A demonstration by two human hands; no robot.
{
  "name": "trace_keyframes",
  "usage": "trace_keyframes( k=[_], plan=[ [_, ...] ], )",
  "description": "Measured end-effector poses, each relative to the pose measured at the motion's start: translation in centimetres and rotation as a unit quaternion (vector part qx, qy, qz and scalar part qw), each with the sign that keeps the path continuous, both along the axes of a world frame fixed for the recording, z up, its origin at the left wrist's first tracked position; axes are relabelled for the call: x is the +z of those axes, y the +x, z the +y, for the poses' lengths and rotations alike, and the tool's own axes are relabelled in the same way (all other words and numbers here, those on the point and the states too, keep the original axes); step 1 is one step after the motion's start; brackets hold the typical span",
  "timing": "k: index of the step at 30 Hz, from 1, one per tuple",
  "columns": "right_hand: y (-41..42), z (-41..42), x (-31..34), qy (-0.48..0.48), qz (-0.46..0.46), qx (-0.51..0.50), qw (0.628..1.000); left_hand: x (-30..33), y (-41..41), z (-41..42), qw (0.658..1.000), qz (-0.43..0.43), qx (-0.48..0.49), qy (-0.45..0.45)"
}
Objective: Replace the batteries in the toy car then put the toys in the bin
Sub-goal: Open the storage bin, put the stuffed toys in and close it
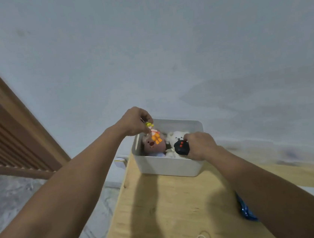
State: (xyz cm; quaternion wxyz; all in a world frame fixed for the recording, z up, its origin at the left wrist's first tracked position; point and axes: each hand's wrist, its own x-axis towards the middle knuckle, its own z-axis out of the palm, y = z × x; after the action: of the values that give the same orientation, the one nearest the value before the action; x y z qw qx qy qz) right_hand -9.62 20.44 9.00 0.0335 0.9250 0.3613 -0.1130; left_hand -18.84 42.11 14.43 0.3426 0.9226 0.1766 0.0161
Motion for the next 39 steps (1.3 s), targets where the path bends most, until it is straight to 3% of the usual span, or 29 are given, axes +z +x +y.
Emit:
trace_keyframes(
  k=[7, 16, 20, 34, 39],
  plan=[
    [0.6, 1.0, -0.3, -0.077, 0.034, 0.059, 0.995, -1.8, 3.1, -0.1, 0.999, 0.008, -0.006, 0.032],
    [1.7, 1.0, -1.1, -0.037, 0.115, 0.043, 0.992, -6.0, 6.7, -1.6, 0.985, 0.109, -0.044, 0.125],
    [2.0, 0.9, -1.3, -0.019, 0.139, 0.031, 0.990, -7.7, 8.2, -2.6, 0.986, 0.125, -0.083, 0.079],
    [1.9, 0.4, -1.8, 0.040, 0.133, -0.005, 0.990, -11.3, 8.3, -3.2, 0.991, 0.081, -0.068, 0.081],
    [1.9, -0.8, -1.6, 0.129, 0.090, -0.018, 0.987, -10.7, 7.8, -3.4, 0.993, 0.050, -0.050, 0.092]
  ],
)
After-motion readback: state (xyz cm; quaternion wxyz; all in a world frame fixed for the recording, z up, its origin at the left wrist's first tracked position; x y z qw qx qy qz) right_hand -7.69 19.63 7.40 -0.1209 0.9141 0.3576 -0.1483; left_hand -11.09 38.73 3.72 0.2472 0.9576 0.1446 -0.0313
